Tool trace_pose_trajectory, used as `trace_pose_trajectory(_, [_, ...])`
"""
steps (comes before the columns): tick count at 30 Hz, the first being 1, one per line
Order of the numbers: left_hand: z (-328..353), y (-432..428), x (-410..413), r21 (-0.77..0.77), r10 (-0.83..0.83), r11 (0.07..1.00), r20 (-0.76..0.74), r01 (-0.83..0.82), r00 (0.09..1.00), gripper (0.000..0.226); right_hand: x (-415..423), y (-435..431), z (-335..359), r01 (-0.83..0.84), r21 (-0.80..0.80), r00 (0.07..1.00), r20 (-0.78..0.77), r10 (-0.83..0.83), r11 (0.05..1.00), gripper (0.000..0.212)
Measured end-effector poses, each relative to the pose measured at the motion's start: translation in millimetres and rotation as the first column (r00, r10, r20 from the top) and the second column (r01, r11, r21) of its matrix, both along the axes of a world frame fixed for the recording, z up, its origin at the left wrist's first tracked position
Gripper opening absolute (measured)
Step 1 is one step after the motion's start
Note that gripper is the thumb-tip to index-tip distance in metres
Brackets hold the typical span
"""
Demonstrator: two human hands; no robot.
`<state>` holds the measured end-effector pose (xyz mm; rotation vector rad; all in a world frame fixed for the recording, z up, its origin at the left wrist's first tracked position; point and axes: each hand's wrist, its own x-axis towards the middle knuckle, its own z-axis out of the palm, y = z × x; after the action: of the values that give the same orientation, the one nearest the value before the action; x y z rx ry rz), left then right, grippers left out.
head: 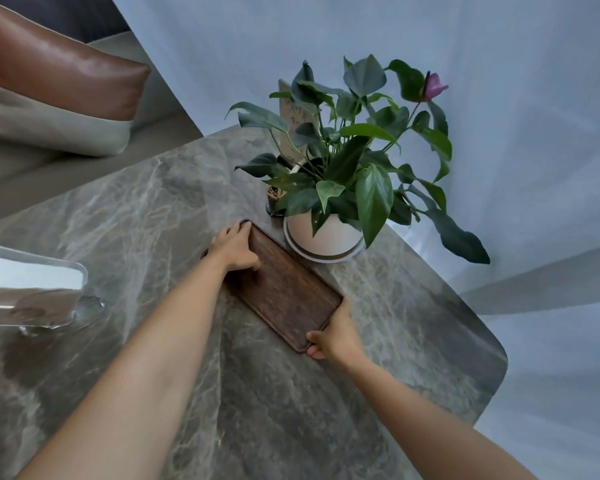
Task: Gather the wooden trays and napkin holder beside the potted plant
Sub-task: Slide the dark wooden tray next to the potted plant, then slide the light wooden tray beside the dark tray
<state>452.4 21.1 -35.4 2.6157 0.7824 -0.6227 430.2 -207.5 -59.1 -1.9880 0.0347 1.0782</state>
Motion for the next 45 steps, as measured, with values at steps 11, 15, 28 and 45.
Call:
trace_pose_trajectory(11, [0.0, -5.2, 13.7, -0.022, 0.003, 1.000, 0.094, -0.001, 0.996, 0.090, -0.4, 4.8, 4.3, 0.094, 0.012, 0.996, 0.002, -0.094, 0.996, 0.099])
trace_pose_trajectory(15, [-0.4, -5.2, 7.1, -0.104, 0.108, 0.990, 0.149, -0.093, 0.983, 0.082, -4.0, 2.1, 9.8, 0.086, -0.003, 0.995, 0.051, -0.085, 0.996, 0.093])
trace_pose_trajectory(28, [14.4, 0.7, -156.6, 0.038, 0.342, 0.926, 0.340, -0.376, 0.876, 0.070, -43.2, 46.4, 69.4, -0.291, -0.375, 0.706, 0.536, 0.462, 0.880, 0.074])
trace_pose_trajectory(45, [30.5, 13.7, -489.9, 0.007, 0.932, 0.251, 0.268, -0.968, 0.244, 0.071, -259.7, 239.7, 85.5, -0.803, -0.490, -0.030, 0.602, 0.798, 0.340, 0.080])
